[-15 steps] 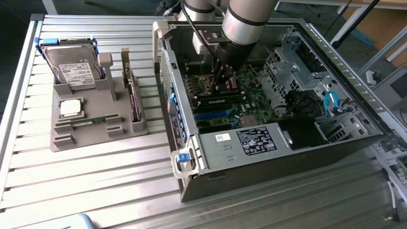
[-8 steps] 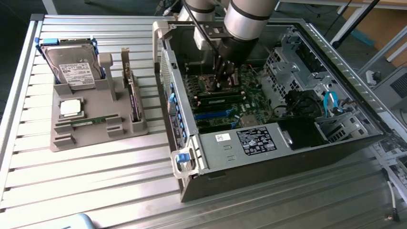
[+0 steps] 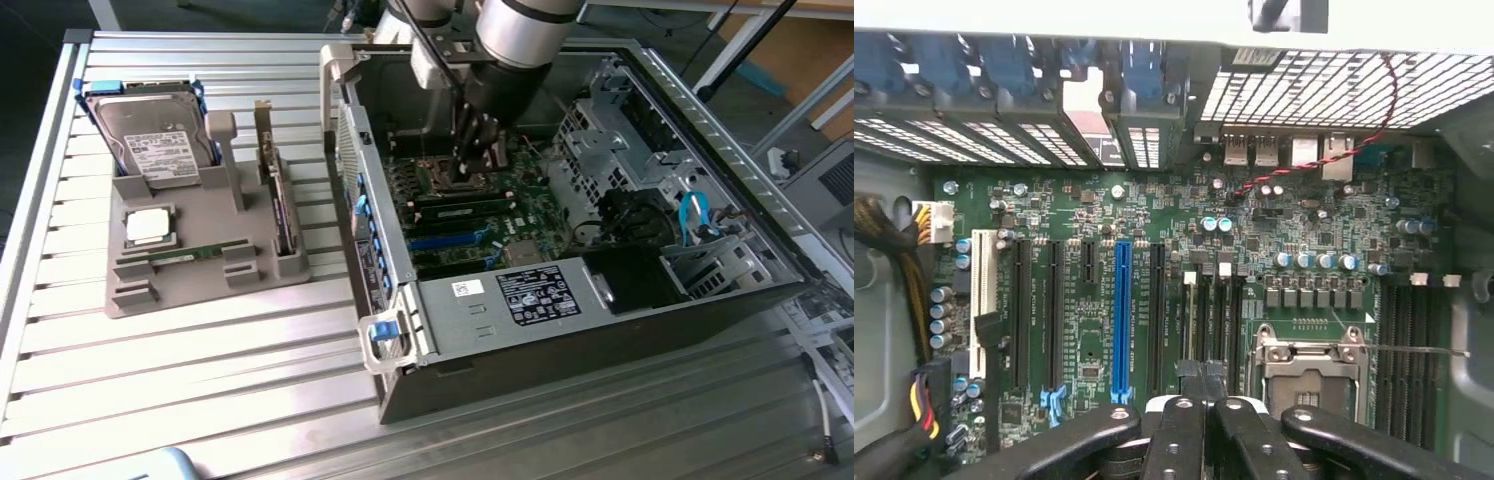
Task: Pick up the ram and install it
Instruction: 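Press down the ram until it locks into place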
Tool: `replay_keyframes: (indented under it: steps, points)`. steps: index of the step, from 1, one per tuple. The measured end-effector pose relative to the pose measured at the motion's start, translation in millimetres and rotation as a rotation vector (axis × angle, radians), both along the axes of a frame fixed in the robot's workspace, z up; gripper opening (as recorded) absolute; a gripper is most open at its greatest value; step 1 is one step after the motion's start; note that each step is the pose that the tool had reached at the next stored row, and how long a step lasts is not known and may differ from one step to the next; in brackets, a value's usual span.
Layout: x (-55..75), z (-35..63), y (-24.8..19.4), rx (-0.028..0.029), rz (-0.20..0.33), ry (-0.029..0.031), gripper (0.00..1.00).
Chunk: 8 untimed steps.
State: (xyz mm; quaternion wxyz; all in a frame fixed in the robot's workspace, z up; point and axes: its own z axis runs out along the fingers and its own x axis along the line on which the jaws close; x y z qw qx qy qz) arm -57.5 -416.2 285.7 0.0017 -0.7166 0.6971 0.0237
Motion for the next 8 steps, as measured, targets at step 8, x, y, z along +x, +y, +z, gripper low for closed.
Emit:
replay_keyframes:
  steps: [8]
  points:
    - [0.7, 13.7, 0.0, 0.0, 0.0, 0.0, 0.11]
